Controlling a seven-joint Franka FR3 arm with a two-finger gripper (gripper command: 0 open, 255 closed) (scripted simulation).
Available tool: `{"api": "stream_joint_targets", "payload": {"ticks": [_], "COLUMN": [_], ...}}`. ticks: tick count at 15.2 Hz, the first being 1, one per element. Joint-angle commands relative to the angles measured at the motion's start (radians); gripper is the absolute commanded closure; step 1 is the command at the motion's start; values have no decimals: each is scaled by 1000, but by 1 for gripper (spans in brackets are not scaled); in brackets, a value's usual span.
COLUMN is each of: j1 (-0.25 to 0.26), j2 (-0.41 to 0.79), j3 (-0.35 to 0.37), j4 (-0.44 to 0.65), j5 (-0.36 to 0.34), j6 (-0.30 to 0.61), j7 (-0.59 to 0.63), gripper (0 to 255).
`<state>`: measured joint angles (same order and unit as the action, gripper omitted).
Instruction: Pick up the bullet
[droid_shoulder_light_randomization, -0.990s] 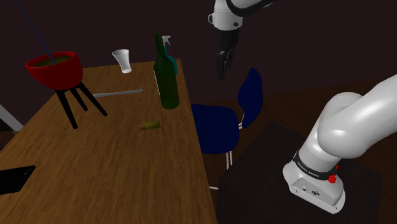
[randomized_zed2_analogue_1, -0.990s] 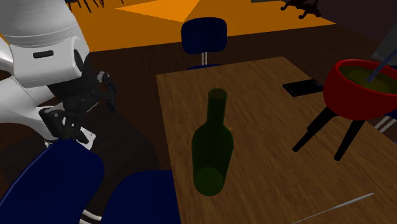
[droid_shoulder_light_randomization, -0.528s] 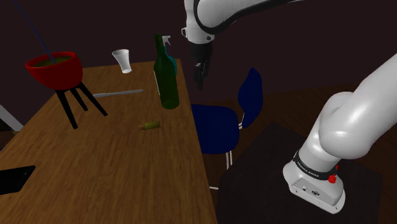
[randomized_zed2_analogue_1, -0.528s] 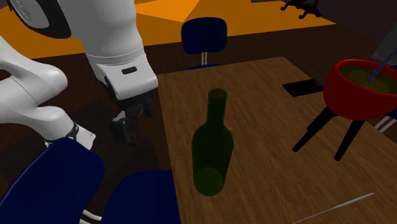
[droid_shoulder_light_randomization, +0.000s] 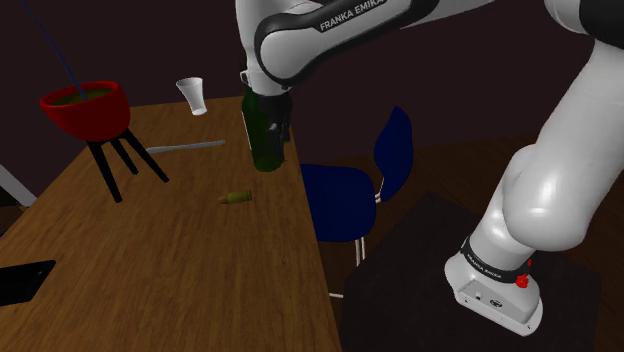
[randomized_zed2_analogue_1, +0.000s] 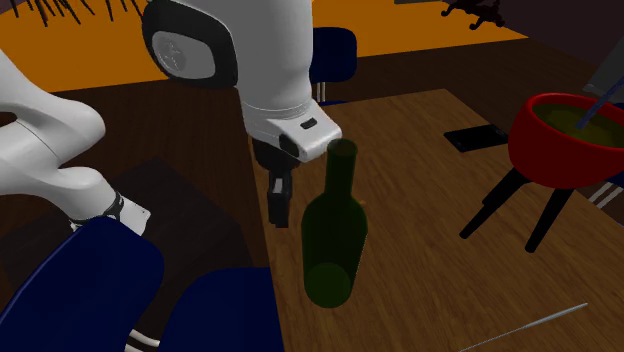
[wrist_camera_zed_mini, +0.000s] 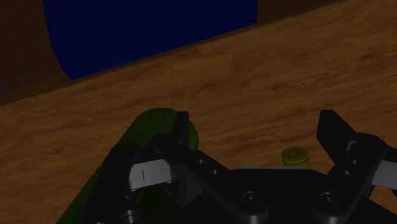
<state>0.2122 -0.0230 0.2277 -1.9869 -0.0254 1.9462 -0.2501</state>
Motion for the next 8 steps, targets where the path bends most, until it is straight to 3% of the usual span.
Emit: {"api": "stream_joint_targets", "payload": {"ticks": [1, 8], "j1": [16, 90], "j2": [79, 310], "j3": [17, 65], "j4": [70, 277], "j5": [-20, -94], "j6": [6, 12], "j7": [-4, -18], "gripper": [0, 0]}}
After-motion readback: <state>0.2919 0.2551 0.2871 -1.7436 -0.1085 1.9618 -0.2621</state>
